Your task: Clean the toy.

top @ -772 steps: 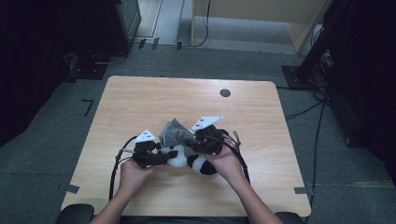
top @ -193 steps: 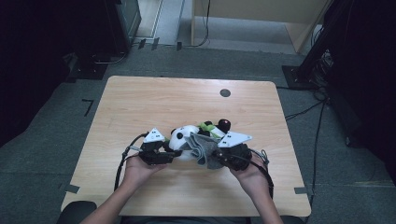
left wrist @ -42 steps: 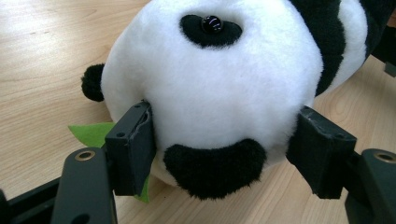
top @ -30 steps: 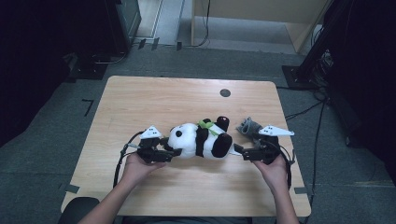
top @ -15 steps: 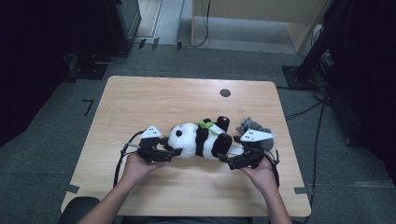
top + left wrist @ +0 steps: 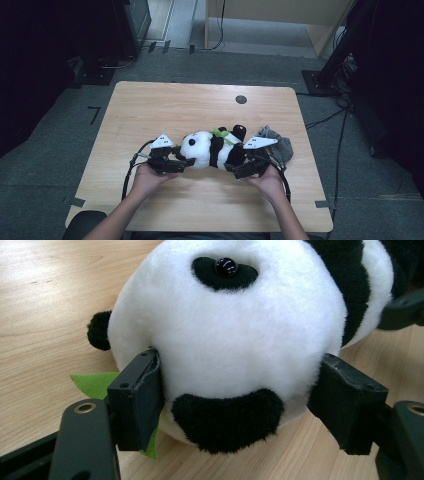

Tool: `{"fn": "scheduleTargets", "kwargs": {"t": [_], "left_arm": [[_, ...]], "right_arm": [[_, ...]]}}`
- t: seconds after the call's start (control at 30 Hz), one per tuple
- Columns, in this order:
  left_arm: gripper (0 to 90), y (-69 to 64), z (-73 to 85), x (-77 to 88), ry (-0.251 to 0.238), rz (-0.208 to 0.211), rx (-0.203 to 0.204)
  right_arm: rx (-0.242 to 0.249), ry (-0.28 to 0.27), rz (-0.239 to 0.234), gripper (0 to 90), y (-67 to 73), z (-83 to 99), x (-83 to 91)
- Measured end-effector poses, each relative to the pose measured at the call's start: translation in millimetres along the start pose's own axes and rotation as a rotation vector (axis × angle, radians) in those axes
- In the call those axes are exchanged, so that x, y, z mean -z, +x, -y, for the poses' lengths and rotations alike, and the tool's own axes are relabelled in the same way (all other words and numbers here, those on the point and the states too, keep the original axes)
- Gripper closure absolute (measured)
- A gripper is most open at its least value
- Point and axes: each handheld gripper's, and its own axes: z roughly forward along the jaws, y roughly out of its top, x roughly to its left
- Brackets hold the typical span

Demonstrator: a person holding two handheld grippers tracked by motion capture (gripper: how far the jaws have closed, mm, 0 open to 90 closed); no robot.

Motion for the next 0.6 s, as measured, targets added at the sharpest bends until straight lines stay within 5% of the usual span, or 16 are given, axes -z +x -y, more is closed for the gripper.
{"fn": "scheduleTargets", "kwargs": {"t": [0.4, 0.6], "left_arm": [[26.6, 0.2, -0.1, -3.6, -0.014, 0.008, 0.022], [26.6, -0.1, -1.3, -3.6, -0.014, 0.001, 0.023]], "right_arm": [[0.054, -0.004, 0.061, 0.1, 3.0, 0.1, -10.6], [0.057, -0.043, 0.074, 20.8, -0.5, 1.2, -7.7]]}}
